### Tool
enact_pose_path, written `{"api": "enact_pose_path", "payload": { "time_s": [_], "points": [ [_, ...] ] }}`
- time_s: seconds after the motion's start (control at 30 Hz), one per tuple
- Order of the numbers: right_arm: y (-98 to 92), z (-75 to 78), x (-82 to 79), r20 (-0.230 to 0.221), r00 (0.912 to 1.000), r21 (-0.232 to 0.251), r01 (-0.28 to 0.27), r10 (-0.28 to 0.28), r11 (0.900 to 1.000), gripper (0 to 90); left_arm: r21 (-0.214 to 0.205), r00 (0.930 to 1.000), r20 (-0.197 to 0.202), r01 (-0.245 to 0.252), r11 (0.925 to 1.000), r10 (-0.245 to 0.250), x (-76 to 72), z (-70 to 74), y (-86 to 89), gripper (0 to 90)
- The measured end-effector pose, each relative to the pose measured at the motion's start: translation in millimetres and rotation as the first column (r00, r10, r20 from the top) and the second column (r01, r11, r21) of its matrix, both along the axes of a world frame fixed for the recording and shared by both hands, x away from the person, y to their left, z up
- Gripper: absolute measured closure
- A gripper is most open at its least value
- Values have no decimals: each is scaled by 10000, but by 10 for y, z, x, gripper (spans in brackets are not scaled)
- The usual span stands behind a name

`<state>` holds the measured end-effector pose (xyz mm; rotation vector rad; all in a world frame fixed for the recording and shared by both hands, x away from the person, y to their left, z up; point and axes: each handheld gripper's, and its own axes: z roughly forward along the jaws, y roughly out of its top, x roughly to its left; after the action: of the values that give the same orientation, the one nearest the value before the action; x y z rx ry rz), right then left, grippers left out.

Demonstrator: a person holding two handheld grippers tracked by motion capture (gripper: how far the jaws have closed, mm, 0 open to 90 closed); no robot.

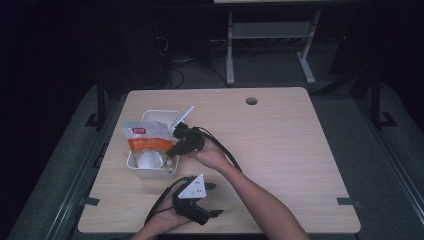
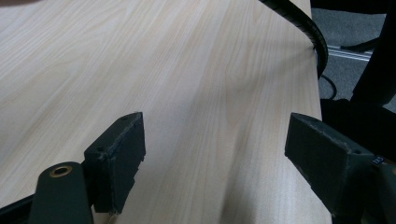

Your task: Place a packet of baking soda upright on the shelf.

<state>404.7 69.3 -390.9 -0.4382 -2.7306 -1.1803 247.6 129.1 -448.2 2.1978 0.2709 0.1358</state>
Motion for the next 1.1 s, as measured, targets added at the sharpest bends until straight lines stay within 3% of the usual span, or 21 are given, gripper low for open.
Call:
{"api": "enact_pose_path", "payload": {
  "time_s": [0.47, 1.1],
  "points": [
    [-258, 112, 8, -356, 9993, 665, 128, -104, 9977, 748, 11, 10000, 61, -69, 10000, 69, 27, 4, 9, 199],
    [-692, 202, 11, -403, 9968, 1011, 728, -690, 9922, 685, -60, 9997, -81, -233, 9997, 232, 55, 8, 27, 204]
  ]
}}
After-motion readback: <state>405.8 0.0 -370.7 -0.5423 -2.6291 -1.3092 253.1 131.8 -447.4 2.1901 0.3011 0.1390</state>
